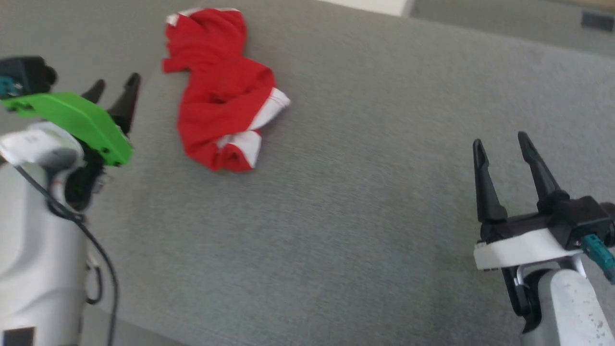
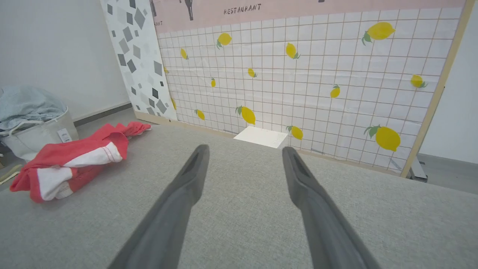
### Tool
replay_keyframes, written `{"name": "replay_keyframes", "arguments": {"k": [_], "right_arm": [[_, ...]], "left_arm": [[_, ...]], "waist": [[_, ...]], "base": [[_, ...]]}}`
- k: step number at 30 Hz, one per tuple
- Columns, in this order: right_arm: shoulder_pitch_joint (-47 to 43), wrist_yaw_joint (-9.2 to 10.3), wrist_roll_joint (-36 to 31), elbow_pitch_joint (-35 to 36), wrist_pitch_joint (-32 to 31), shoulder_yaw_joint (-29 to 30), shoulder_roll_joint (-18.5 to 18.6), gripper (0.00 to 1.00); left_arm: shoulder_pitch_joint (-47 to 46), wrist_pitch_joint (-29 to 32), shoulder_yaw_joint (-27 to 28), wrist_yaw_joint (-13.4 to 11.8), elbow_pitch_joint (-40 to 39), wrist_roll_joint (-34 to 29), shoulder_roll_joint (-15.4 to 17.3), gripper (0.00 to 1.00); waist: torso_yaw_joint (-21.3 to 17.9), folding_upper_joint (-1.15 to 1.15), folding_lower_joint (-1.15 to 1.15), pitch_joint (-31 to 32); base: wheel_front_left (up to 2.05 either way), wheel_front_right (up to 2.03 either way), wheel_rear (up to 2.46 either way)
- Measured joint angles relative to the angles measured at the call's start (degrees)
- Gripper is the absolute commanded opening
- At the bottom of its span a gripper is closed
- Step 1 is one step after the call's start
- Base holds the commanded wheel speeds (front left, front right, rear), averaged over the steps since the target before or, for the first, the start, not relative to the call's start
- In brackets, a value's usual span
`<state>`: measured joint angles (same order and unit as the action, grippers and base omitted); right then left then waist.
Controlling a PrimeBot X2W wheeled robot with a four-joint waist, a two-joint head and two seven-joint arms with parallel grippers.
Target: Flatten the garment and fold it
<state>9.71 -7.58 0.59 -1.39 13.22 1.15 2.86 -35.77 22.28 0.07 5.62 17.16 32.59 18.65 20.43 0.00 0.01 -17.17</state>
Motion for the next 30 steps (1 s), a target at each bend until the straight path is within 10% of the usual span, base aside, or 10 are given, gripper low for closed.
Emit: {"name": "replay_keyframes", "arguments": {"k": [19, 21, 30], "right_arm": [[4.54, 0.00, 5.63, -3.01, 1.43, -0.11, 0.03, 1.00], [4.53, 0.00, 5.63, -3.05, 1.43, 0.22, 0.07, 1.00], [1.96, 0.00, 5.54, -3.90, 1.44, 1.13, 0.07, 1.00]], "left_arm": [[9.56, 33.51, 9.58, -16.42, -7.17, 9.42, 9.46, 1.00], [10.86, 34.30, 9.77, -16.81, -9.01, 9.05, 10.95, 0.00], [10.78, -2.04, 6.93, -10.94, -8.87, -5.32, 10.66, 0.00]], "waist": [[-19.00, 0.00, -0.01, -14.11], [-20.36, 0.00, -0.01, -14.47], [-22.34, 0.00, -0.01, -10.20]], "base": [[0.00, 0.00, 0.00], [0.00, 0.00, 0.00], [0.00, 0.00, 0.00]]}}
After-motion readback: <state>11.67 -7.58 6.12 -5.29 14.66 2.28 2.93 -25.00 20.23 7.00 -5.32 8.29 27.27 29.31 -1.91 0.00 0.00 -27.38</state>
